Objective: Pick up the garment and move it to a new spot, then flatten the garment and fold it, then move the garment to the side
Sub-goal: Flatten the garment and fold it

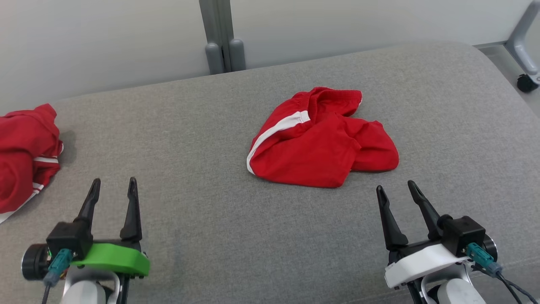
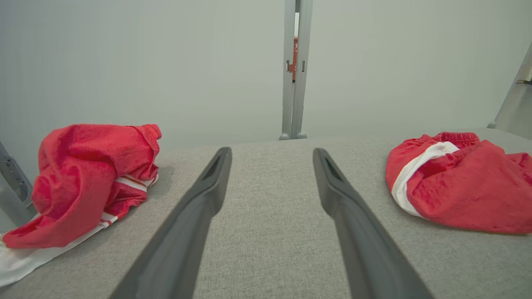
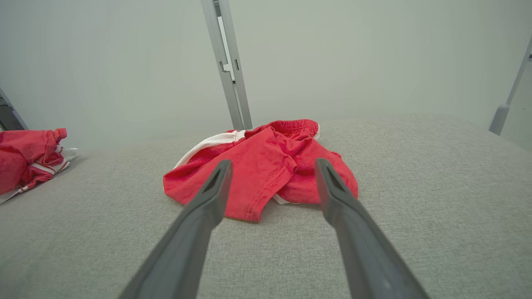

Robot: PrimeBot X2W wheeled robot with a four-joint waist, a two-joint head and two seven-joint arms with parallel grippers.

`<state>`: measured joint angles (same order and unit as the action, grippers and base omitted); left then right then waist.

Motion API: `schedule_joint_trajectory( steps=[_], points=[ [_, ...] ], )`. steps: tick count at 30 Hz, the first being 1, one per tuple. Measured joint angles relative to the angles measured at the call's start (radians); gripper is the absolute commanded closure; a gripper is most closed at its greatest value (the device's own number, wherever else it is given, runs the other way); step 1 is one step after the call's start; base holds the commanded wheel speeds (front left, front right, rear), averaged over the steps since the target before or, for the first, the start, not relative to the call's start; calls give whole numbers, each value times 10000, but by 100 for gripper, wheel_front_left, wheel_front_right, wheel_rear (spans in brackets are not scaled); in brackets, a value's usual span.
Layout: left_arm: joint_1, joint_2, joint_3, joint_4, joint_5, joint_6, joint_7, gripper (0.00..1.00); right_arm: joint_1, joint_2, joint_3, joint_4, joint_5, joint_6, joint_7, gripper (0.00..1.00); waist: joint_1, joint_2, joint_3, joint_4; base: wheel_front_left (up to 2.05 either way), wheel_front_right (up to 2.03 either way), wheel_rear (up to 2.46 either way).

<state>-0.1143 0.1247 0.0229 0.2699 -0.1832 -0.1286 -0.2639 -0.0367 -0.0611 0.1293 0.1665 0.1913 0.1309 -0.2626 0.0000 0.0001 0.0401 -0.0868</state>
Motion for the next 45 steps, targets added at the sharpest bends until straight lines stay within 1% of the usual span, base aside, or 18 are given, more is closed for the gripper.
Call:
schedule_joint_trajectory(
  steps=[7, 12, 13, 15, 24, 30, 35, 41, 42, 43, 44, 45],
  points=[
    [-1761, 474, -1016, 291, 10, -4, 111, 0, -346, 52, 59, -86, 29, 0, 0, 0, 0, 0, 412, -478, 0, 0, 0],
    [-3296, 834, -2100, 729, -61, -4, 343, 0, -624, 88, 63, -146, 138, 0, 0, 0, 0, 0, 807, -1031, 0, 0, 0],
    [-3864, 920, -2558, 974, -115, -6, 391, 0, -708, 88, 21, -159, 203, 0, 0, 0, 0, 0, 978, -1263, 0, 0, 0],
    [-4418, 1035, -3043, 1327, -176, -6, 472, 0, -762, 92, 25, -186, 309, 2, 0, 0, 0, 0, 1168, -1527, 0, 0, 0],
    [-6287, 1126, -5001, 3208, -633, -19, 516, 0, -1060, 98, 173, -324, 817, 0, 0, 0, 0, 0, 2016, -2565, 0, 0, 0],
    [-7101, 1104, -6194, 4529, -897, -21, 462, 0, -1218, 98, 282, -351, 982, 2, 0, 0, 1, 0, 2504, -3106, 0, 0, 0],
    [-7568, 1116, -6723, 5678, -1333, -21, 334, 0, -1326, 104, 360, -353, 1062, 2, 0, 0, 1, 0, 2796, -3475, 0, 0, 0],
    [-7865, 1131, -6964, 6966, -1833, -21, 249, 0, -1343, 102, 439, -337, 1070, 2, 0, 0, 1, 0, 2960, -3787, 0, 0, 0],
    [-7881, 1131, -6978, 7131, -1921, -21, 232, 36, -1349, 104, 449, -336, 1070, 0, 0, 0, 1, 0, 2969, -3834, 0, 0, 0],
    [-7895, 1122, -7001, 7242, -2008, -21, 198, 82, -1360, 104, 451, -336, 1072, 0, 0, 0, 1, 0, 2975, -3870, 0, 0, 0],
    [-7931, 1114, -7037, 7369, -2079, -21, 188, 100, -1372, 102, 449, -337, 1080, 2, 0, 0, 1, 0, 2979, -3904, 0, 0, 0],
    [-7971, 1103, -7091, 7461, -2153, -21, 163, 100, -1375, 102, 449, -339, 1080, 0, 0, 0, 1, 0, 2982, -3928, 0, 0, 0]
  ],
)
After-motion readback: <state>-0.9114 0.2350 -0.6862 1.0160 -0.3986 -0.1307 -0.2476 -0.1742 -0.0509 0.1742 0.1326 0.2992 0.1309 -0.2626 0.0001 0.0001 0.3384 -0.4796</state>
